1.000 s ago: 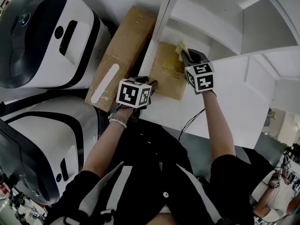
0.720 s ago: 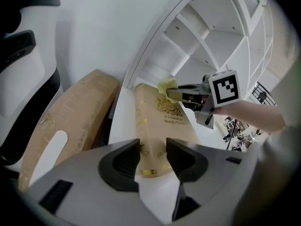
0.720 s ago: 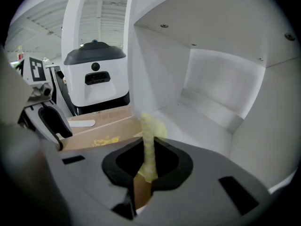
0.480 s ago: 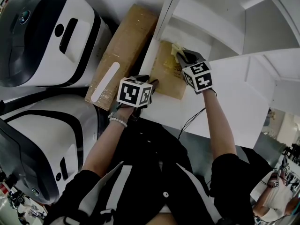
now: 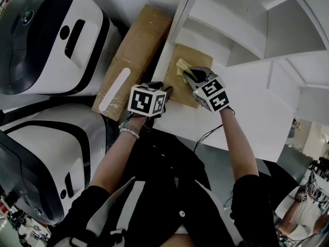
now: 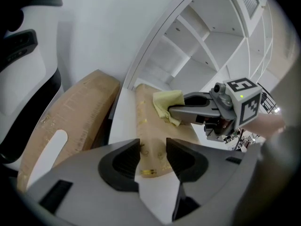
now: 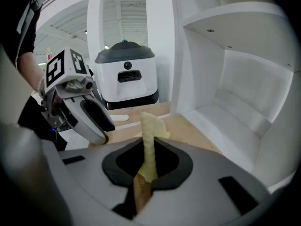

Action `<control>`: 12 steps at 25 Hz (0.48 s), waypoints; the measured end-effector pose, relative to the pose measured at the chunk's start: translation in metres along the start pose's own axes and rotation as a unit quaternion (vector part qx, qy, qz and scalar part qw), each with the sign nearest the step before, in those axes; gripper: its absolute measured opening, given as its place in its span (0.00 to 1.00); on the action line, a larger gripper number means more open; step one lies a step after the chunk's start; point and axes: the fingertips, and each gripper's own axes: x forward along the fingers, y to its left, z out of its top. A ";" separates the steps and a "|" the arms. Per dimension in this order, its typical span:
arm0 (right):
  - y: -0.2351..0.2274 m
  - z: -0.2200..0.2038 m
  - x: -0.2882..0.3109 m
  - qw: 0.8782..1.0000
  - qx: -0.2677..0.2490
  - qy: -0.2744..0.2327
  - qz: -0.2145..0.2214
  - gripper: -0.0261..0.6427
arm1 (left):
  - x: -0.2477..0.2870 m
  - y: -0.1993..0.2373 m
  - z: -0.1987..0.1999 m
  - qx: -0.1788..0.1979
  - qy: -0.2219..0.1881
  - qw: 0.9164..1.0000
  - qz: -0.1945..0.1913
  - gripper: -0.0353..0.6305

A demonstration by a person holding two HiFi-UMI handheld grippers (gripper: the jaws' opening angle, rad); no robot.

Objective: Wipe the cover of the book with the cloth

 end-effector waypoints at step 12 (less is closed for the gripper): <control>0.062 -0.019 -0.011 0.998 -0.017 0.023 0.053 0.09 | -0.001 0.000 0.000 0.001 -0.002 1.000 0.001 0.32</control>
